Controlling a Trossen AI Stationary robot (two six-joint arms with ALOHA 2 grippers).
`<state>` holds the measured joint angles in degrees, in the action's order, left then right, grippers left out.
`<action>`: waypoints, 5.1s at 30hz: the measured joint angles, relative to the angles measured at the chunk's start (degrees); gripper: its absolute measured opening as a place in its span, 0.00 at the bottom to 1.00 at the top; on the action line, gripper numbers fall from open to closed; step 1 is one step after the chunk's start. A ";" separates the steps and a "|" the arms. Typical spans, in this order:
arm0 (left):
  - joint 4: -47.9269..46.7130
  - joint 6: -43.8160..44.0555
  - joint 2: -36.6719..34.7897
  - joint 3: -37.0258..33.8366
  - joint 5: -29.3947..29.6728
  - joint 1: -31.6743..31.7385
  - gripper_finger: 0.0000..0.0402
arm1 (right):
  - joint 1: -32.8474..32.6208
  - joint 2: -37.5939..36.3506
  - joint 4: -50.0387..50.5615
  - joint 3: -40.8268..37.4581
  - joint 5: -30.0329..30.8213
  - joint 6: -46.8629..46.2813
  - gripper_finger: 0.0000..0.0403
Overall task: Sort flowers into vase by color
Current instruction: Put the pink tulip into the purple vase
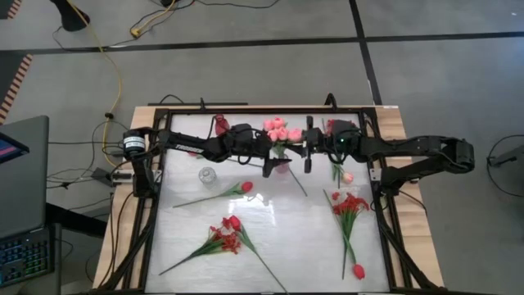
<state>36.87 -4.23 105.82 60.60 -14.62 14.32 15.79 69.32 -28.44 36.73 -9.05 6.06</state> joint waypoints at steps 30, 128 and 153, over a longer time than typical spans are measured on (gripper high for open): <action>-15.25 -6.83 -4.13 1.01 -1.19 2.06 0.80 | 0.09 -3.71 14.63 -0.13 1.56 -0.45 0.84; -68.46 3.03 -56.76 -16.90 13.40 -6.77 0.80 | 12.48 1.39 71.40 1.14 16.17 -37.91 0.10; -65.16 -3.26 -56.74 -8.08 15.06 -10.22 0.80 | 13.58 -31.90 66.64 17.41 21.09 -35.03 0.07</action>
<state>-28.29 -7.49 49.08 52.52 0.45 4.10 29.37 37.42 38.20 54.14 12.04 -28.98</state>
